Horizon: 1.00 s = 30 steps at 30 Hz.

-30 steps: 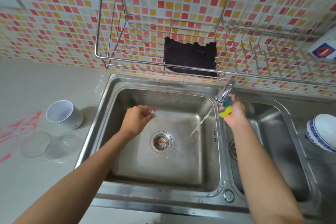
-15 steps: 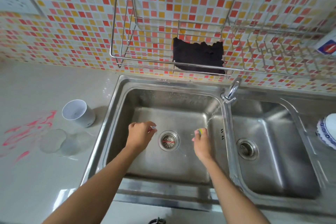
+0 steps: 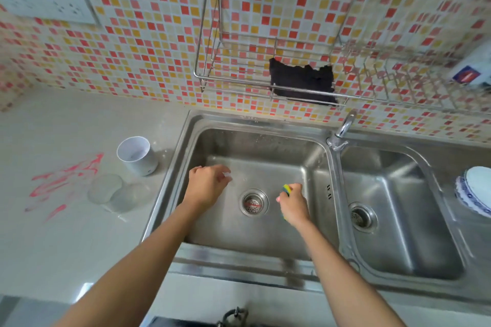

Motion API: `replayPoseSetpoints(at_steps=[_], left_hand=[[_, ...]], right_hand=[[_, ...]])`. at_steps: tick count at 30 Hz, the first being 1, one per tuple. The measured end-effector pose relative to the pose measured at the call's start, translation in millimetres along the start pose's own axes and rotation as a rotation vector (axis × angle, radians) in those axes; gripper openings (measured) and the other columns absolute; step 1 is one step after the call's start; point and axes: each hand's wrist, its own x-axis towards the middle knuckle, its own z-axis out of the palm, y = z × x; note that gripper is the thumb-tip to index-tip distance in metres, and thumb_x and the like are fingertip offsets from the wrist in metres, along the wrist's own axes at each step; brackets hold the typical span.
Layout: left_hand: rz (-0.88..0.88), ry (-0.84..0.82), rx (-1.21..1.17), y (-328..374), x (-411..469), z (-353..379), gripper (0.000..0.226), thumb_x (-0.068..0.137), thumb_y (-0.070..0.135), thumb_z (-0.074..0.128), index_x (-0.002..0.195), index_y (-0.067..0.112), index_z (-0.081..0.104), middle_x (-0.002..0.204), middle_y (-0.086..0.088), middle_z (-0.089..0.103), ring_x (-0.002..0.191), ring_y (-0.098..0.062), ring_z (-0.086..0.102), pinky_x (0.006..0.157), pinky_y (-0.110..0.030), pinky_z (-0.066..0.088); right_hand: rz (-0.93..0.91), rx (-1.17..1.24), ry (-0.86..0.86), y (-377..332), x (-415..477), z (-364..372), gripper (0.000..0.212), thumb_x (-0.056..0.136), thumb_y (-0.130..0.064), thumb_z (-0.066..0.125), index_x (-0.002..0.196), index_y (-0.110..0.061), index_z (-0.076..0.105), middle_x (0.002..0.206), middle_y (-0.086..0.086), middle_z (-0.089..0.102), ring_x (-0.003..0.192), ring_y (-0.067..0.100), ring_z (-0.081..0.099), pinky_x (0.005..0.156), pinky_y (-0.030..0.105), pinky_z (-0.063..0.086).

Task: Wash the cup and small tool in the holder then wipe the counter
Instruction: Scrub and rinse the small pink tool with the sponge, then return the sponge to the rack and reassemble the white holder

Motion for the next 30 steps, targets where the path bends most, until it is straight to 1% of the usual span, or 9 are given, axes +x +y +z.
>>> replayPoseSetpoints(at_steps=[5,8,13,15,17,20,24,28,30], left_hand=[[0.070,0.095,-0.094,13.0,7.9,-38.0,0.017,0.086,0.036,0.069,0.090,0.020,0.072,0.078,0.002,0.074,0.077,-0.018,0.069,0.082,-0.037,0.052],[0.096,0.109,-0.119,18.7,15.7,-64.5,0.017,0.087,0.037,0.067,0.090,0.021,0.071,0.078,0.006,0.073,0.075,-0.014,0.068,0.080,-0.034,0.052],[0.093,0.130,-0.174,23.7,21.3,-98.6,0.016,0.090,0.030,0.066,0.098,0.017,0.070,0.082,0.004,0.070,0.072,-0.007,0.063,0.068,-0.019,0.047],[0.084,0.141,-0.185,20.5,21.5,-107.6,0.016,0.090,0.031,0.065,0.099,0.018,0.069,0.079,0.008,0.065,0.070,-0.002,0.060,0.066,-0.016,0.046],[0.076,0.154,-0.202,15.0,22.5,-116.2,0.017,0.090,0.032,0.065,0.098,0.018,0.069,0.078,0.009,0.065,0.071,-0.004,0.060,0.068,-0.020,0.048],[0.050,0.157,-0.244,6.8,23.4,-123.7,0.018,0.090,0.034,0.065,0.096,0.018,0.070,0.081,0.006,0.068,0.073,-0.006,0.062,0.070,-0.023,0.050],[0.022,0.153,-0.277,-2.4,23.4,-126.9,0.022,0.088,0.041,0.065,0.093,0.020,0.070,0.080,0.006,0.070,0.073,-0.005,0.063,0.067,-0.022,0.051],[0.007,0.142,-0.278,-10.3,21.3,-130.4,0.023,0.088,0.045,0.064,0.093,0.023,0.069,0.081,0.008,0.070,0.074,-0.004,0.064,0.066,-0.023,0.054],[-0.013,0.151,-0.279,-14.9,20.4,-132.3,0.021,0.087,0.046,0.064,0.092,0.026,0.069,0.079,0.009,0.070,0.073,-0.004,0.064,0.065,-0.023,0.056]], right_hand=[[-0.085,0.230,-0.002,-51.6,-18.2,-18.8,0.011,0.088,-0.016,0.053,0.093,-0.022,0.044,0.101,0.010,0.068,0.075,0.026,0.066,0.066,0.032,0.048],[-0.183,0.452,-0.017,-98.6,-37.9,-35.9,0.014,0.092,-0.014,0.057,0.089,-0.025,0.049,0.095,0.005,0.062,0.067,0.018,0.067,0.073,0.038,0.053],[-0.364,0.634,-0.085,-181.4,-73.4,-70.8,0.003,0.101,-0.022,0.046,0.100,-0.025,0.048,0.103,0.008,0.066,0.075,0.026,0.070,0.069,0.045,0.059],[-0.452,0.617,-0.057,-210.4,-81.5,-81.0,0.003,0.101,-0.026,0.045,0.102,-0.026,0.048,0.101,0.010,0.066,0.065,0.025,0.065,0.056,0.042,0.058],[-0.509,0.613,-0.008,-238.2,-79.6,-87.0,0.002,0.099,-0.035,0.046,0.100,-0.034,0.045,0.102,0.012,0.067,0.062,0.024,0.058,0.049,0.034,0.048],[-0.467,0.597,0.086,-272.7,-64.4,-90.8,0.018,0.082,-0.051,0.043,0.096,-0.042,0.039,0.105,0.016,0.057,0.079,0.026,0.052,0.061,0.036,0.040],[-0.515,0.436,0.169,-310.9,-39.3,-87.8,0.016,0.100,-0.028,0.036,0.113,-0.019,0.037,0.095,-0.002,0.046,0.080,0.013,0.047,0.064,0.029,0.037],[-0.511,0.028,0.190,-330.7,-8.8,-72.6,0.025,0.095,-0.026,0.053,0.116,-0.013,0.047,0.118,0.007,0.050,0.086,0.016,0.051,0.055,0.020,0.034],[-0.446,-0.109,0.178,-334.5,5.0,-64.5,0.032,0.092,-0.027,0.059,0.117,-0.011,0.049,0.127,0.012,0.046,0.092,0.022,0.054,0.057,0.022,0.036]])
